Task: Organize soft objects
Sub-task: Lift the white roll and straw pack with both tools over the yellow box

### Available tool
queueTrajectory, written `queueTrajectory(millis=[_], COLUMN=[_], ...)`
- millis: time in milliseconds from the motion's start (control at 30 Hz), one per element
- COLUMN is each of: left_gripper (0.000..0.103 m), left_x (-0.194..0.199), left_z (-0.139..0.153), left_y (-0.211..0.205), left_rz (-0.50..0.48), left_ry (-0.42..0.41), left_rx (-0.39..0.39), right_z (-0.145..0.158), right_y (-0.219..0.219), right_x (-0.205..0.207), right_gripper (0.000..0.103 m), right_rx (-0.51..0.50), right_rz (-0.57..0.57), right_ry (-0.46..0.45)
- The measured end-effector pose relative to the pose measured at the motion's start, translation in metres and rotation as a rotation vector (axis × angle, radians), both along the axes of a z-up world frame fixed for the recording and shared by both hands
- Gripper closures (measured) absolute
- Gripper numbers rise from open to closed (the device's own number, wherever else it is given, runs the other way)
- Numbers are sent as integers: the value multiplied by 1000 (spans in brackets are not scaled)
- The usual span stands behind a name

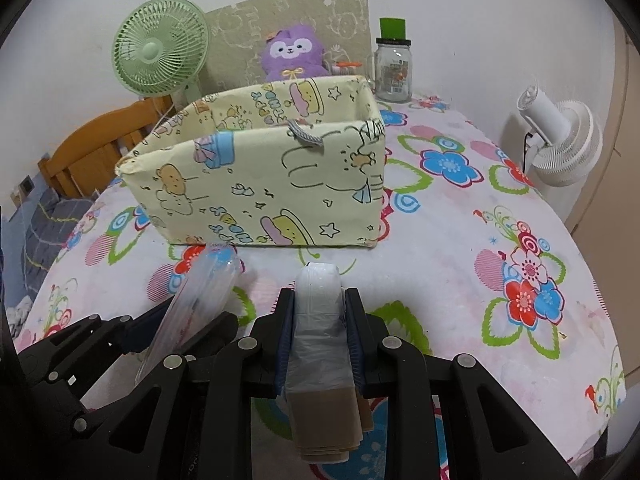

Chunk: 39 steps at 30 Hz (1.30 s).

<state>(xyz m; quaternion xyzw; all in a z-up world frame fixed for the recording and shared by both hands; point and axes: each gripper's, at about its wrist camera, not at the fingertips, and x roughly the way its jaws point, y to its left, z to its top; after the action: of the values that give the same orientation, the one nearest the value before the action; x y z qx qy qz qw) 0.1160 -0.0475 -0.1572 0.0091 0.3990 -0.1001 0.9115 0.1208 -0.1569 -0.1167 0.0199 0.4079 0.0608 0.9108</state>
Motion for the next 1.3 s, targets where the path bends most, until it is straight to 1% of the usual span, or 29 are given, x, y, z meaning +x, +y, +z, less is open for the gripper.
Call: queueTrajectory(millis=[633, 900, 1300], left_gripper=[70, 70, 70], left_x=[-25, -29, -26], left_z=[39, 56, 74], left_y=[7, 8, 5], left_rz=[11, 20, 26], left_ry=[-106, -143, -179], left_rx=[-7, -6, 8], right_z=[43, 59, 77], right_y=[9, 10, 8], right_x=[-22, -24, -20], right_gripper=[75, 75, 75], right_rx=[1, 10, 5], right_rz=[19, 26, 25], right_ry=[-99, -135, -169])
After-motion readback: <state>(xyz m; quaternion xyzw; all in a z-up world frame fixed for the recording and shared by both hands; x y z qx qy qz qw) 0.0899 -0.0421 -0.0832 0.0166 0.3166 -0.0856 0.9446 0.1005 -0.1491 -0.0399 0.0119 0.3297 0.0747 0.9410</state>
